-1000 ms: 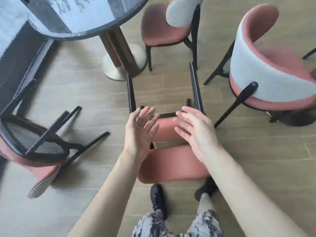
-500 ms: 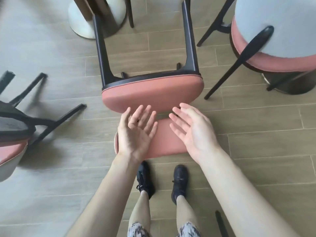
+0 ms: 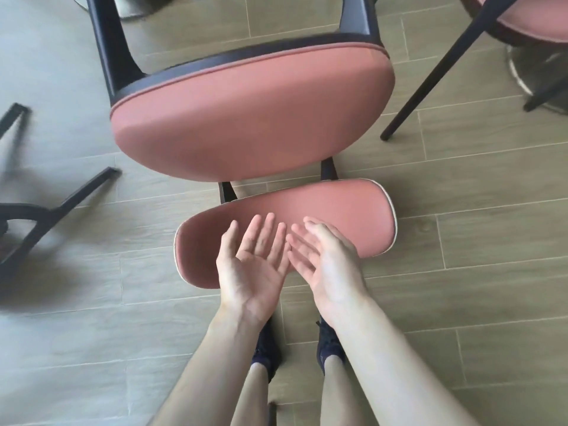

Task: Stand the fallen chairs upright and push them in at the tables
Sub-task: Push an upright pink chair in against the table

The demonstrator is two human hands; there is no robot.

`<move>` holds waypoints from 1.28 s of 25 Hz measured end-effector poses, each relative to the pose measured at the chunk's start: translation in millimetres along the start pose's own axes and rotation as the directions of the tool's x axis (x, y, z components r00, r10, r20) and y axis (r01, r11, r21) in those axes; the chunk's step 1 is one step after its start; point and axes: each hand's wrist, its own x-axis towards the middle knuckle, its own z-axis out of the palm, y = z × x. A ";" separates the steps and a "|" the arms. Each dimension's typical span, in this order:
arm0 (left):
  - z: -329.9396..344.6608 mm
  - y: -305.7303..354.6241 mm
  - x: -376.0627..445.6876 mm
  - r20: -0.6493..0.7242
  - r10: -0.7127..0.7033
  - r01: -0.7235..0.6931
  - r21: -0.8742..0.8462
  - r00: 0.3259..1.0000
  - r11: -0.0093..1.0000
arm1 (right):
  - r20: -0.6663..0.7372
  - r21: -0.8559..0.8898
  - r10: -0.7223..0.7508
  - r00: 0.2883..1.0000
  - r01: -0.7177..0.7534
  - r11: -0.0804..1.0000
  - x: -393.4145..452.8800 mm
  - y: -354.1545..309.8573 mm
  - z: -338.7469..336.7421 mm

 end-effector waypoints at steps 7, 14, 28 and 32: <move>-83.9 -19.3 88.5 -0.080 -0.029 0.029 0.002 0.996 1.000 | -0.162 -0.011 0.060 0.985 -0.062 0.998 90.2 90.9 -33.1; -161.0 -53.6 179.9 -0.219 -0.052 0.034 -0.084 0.974 0.996 | -0.278 -0.003 0.071 0.958 -0.075 0.997 189.7 169.0 -65.8; -259.9 -122.0 310.0 -0.522 -0.015 -0.006 -0.039 0.853 0.999 | -0.530 0.060 0.117 0.840 -0.100 0.993 321.4 245.3 -143.7; -267.5 -129.0 332.1 -0.515 0.056 -0.090 -0.042 0.856 0.995 | -0.558 0.080 0.118 0.821 -0.088 0.993 341.4 247.6 -152.7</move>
